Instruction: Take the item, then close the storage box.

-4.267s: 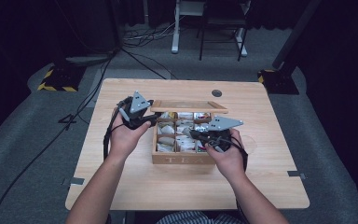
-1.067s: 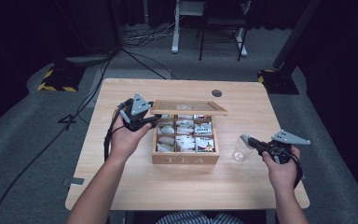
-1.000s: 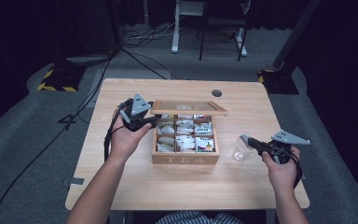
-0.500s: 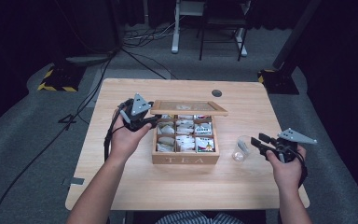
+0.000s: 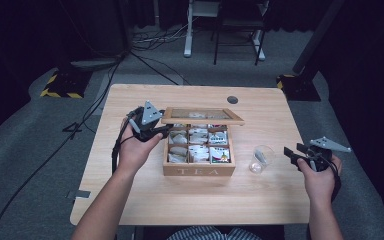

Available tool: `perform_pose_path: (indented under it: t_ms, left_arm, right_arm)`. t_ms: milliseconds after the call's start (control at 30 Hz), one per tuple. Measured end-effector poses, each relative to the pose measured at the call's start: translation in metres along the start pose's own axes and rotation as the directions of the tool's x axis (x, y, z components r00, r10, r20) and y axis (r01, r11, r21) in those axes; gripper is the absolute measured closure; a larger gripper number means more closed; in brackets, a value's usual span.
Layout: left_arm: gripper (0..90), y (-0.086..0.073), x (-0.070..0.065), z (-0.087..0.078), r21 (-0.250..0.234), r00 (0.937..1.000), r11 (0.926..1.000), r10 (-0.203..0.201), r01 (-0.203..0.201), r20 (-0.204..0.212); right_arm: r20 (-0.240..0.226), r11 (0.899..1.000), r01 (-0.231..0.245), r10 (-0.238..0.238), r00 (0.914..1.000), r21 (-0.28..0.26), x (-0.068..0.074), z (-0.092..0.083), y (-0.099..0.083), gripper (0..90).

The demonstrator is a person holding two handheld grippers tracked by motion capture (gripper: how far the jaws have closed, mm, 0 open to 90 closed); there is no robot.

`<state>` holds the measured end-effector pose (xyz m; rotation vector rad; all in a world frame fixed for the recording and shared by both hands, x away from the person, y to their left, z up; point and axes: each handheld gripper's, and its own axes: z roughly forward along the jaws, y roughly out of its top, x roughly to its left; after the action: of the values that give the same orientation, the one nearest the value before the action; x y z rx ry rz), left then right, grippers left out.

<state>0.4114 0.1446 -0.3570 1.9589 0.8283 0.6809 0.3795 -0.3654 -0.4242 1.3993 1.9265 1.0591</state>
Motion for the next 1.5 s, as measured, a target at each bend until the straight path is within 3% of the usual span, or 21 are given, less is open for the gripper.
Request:
perform_pose_path:
  t_ms: [333, 733, 1067, 1500]
  left_arm:
    - [51.1, -0.001, -0.001, 0.000, 0.006, 1.0000, 1.0000, 0.000, 0.000, -0.005]
    - [50.8, -0.001, -0.002, 0.000, 0.018, 1.0000, 0.9998, 0.008, -0.008, -0.002]
    - [50.0, -0.005, -0.009, -0.002, 0.053, 0.9992, 0.9980, 0.036, -0.035, -0.018]
    - [49.3, -0.017, -0.019, -0.004, 0.091, 0.9990, 0.9953, 0.036, -0.033, -0.026]
  right_arm:
    - [0.012, 0.993, -0.049, 0.048, 0.9988, 0.105, -0.021, 0.015, -0.016, 36.6]
    - [0.007, 0.980, -0.021, 0.020, 0.9998, 0.199, -0.028, 0.034, -0.033, 31.7]
    - [-0.004, 0.981, -0.047, 0.048, 0.9988, 0.187, -0.030, 0.035, -0.031, 31.0]
    - [-0.027, 0.986, -0.055, 0.061, 0.9978, 0.159, -0.031, 0.039, -0.020, 31.3]
